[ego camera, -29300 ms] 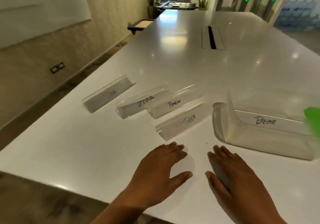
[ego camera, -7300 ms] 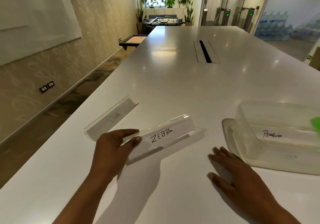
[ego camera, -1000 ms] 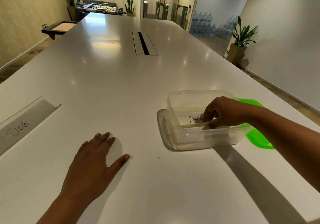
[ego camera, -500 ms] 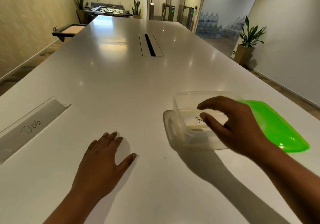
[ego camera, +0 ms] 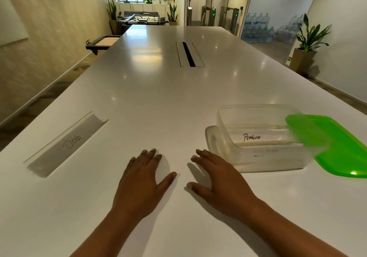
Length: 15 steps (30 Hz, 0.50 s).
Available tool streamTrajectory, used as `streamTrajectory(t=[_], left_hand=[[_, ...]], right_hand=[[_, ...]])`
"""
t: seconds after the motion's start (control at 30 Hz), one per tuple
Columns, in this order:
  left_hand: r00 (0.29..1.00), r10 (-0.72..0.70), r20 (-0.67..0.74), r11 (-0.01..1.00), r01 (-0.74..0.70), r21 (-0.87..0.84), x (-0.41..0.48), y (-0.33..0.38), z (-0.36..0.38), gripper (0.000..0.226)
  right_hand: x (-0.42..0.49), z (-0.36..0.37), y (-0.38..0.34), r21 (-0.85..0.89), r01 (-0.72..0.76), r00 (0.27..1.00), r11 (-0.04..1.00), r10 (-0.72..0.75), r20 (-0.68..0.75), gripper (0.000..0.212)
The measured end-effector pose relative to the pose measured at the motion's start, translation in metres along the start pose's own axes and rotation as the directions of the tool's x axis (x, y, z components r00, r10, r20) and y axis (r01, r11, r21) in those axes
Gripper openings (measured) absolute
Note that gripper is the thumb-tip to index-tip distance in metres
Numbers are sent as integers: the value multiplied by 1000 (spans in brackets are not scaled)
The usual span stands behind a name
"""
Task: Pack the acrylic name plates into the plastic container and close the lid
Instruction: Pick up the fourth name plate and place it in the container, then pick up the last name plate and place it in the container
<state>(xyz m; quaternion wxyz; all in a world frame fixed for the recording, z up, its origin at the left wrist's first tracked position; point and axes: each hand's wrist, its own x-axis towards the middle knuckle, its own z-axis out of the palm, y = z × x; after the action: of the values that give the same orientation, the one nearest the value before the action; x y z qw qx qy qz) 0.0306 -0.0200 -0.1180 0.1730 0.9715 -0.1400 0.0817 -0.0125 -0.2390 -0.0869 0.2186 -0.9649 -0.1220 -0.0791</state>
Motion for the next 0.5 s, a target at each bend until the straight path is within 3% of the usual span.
streamTrajectory(t=[0.07, 0.3, 0.5], left_hand=[[1000, 9, 12, 1000, -9, 2, -1, 0, -1, 93], [994, 80, 70, 995, -75, -71, -16, -12, -11, 87], [993, 75, -87, 994, -81, -70, -26, -54, -47, 74]], right_hand=[[0, 9, 1, -54, 5, 999, 999, -2, 52, 75], [-4, 16, 6, -127, 30, 997, 991, -21, 68, 75], [-1, 16, 6, -148, 58, 995, 987, -46, 84, 77]])
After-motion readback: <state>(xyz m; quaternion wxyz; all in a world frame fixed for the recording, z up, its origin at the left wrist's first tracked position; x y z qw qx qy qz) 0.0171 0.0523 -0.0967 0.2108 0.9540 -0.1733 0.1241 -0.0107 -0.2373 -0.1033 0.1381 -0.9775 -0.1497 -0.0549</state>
